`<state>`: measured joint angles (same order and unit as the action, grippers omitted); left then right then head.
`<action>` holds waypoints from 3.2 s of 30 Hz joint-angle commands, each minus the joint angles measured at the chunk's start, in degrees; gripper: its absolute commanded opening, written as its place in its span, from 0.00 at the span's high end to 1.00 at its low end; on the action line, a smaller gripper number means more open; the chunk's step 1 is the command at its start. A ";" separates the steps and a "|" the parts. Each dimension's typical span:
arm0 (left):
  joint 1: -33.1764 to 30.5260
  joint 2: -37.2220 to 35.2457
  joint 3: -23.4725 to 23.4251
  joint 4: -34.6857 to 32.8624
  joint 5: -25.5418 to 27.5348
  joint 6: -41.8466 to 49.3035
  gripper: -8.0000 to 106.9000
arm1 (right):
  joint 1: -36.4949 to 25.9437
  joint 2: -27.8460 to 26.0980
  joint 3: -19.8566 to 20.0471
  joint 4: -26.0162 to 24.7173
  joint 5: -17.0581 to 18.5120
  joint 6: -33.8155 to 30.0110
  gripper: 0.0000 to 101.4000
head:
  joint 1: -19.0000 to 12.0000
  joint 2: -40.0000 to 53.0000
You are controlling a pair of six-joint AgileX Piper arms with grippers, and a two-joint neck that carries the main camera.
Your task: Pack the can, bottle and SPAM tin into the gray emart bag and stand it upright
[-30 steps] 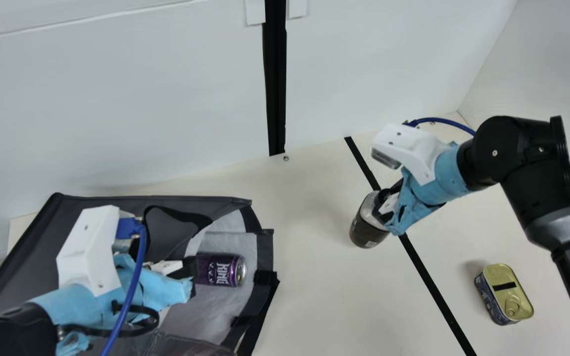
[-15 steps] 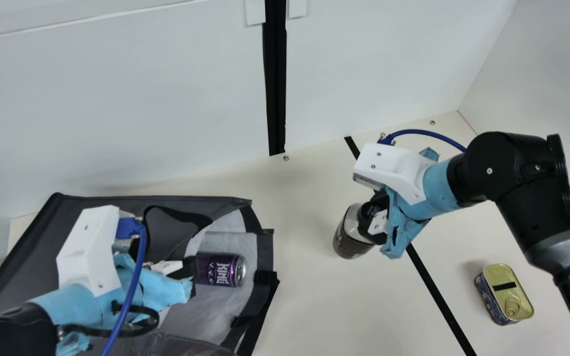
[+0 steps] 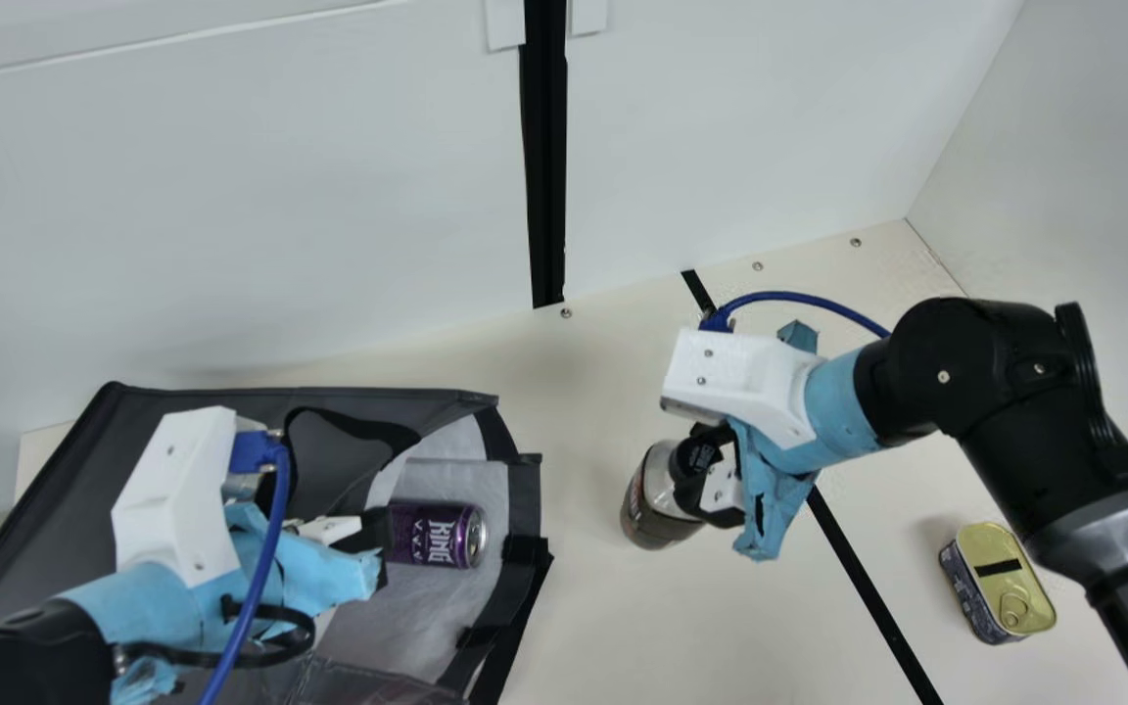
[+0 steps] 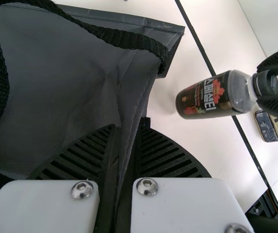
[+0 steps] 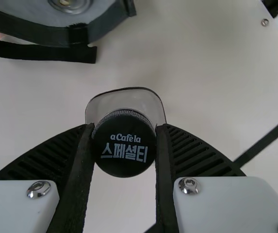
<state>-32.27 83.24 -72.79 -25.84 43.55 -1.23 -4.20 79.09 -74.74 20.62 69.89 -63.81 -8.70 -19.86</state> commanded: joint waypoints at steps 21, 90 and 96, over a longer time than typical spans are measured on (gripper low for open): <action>0.00 0.00 0.00 0.00 0.00 0.00 1.00 | 8.64 -1.66 0.70 14.17 0.01 2.71 1.00 | -1.30 -0.14; 0.00 0.00 0.00 0.00 0.00 0.00 1.00 | 11.53 8.62 -2.28 30.37 -1.26 2.73 1.00 | -1.30 -0.14; 0.00 0.00 0.00 0.00 0.00 0.00 1.00 | 12.81 9.63 -0.68 31.37 -3.07 2.21 1.00 | -1.30 -0.14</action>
<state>-32.27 83.24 -72.79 -25.84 43.55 -1.23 8.49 88.65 -75.50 51.96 66.88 -61.57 -8.70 -19.95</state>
